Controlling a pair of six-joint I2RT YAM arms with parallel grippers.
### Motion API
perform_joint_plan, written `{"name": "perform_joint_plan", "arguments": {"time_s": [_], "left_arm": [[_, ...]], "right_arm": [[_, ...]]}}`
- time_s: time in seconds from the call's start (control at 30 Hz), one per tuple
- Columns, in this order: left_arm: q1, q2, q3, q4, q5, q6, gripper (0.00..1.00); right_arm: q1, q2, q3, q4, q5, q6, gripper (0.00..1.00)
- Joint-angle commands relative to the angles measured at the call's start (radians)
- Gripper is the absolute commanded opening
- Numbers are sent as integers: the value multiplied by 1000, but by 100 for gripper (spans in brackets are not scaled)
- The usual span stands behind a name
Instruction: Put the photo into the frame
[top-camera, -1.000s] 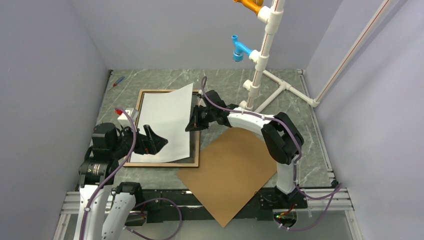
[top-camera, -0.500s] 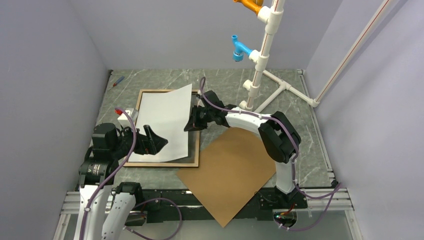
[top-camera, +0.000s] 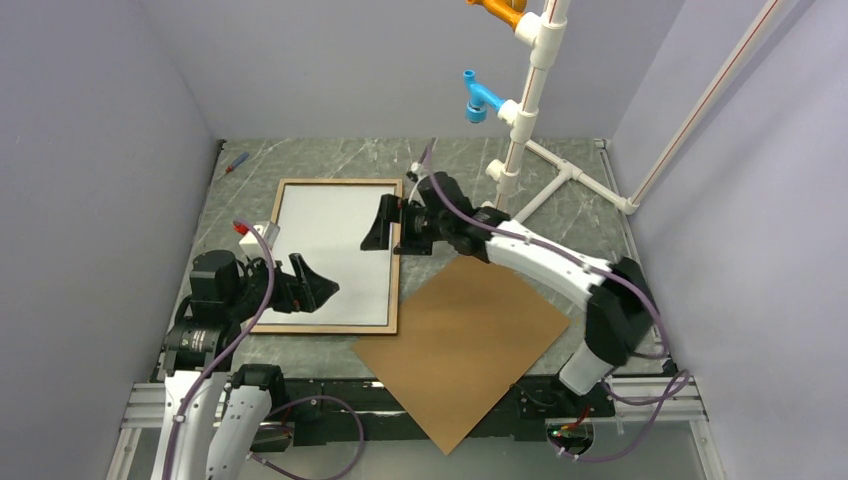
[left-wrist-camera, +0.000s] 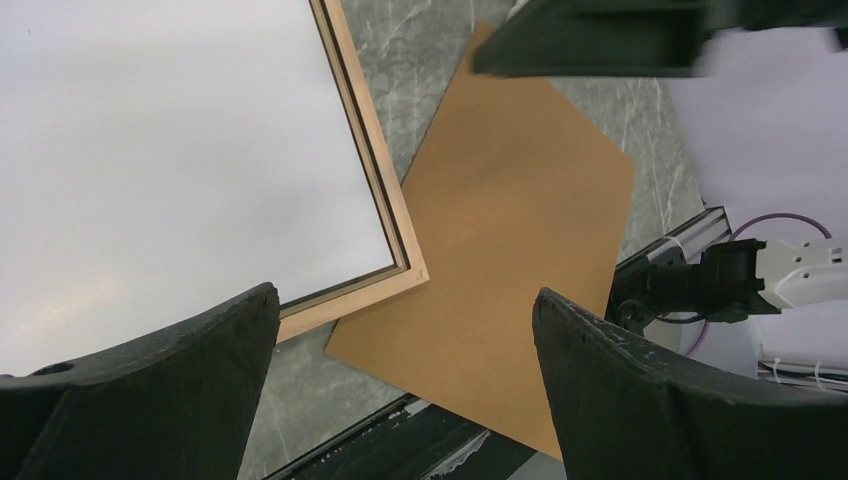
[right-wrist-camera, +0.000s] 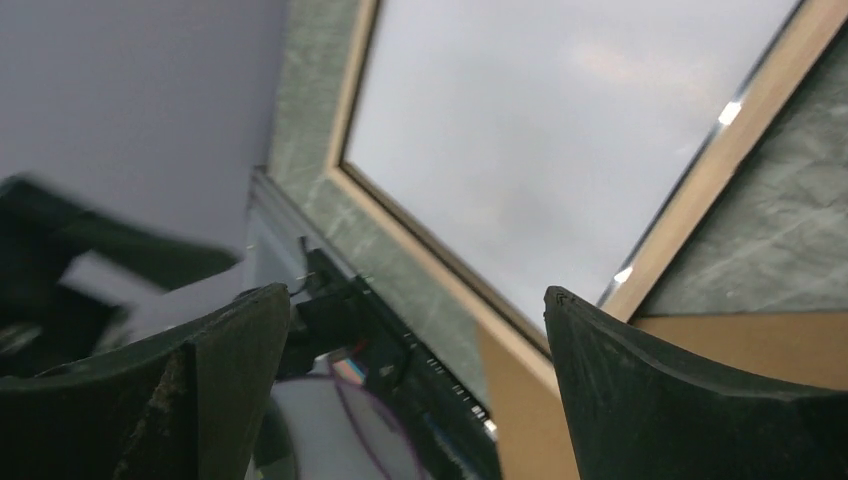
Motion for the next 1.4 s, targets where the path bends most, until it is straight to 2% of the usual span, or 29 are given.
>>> {"name": "perform_joint_plan", "arguments": {"time_s": [0.0, 0.23, 0.4, 0.5, 0.63, 0.9, 1.17, 1.37], "left_arm": [[5, 19, -8, 28, -4, 19, 99], [6, 60, -2, 15, -11, 76, 99], [5, 53, 28, 37, -24, 65, 99], [5, 48, 39, 58, -27, 44, 99], [4, 35, 36, 94, -18, 20, 99], [5, 23, -46, 138, 26, -5, 99], [5, -28, -46, 102, 21, -4, 99], [6, -26, -61, 103, 29, -10, 99]], "right_arm": [[9, -165, 91, -137, 34, 26, 100], [8, -274, 344, -310, 29, 47, 100], [8, -219, 615, -492, 62, 75, 100], [-6, -200, 673, -515, 34, 84, 100], [-33, -248, 579, -396, -74, 135, 100], [-60, -329, 406, -244, -127, 179, 100], [-60, -327, 414, -208, -171, 242, 100], [-79, -395, 299, -114, -169, 242, 100]]}}
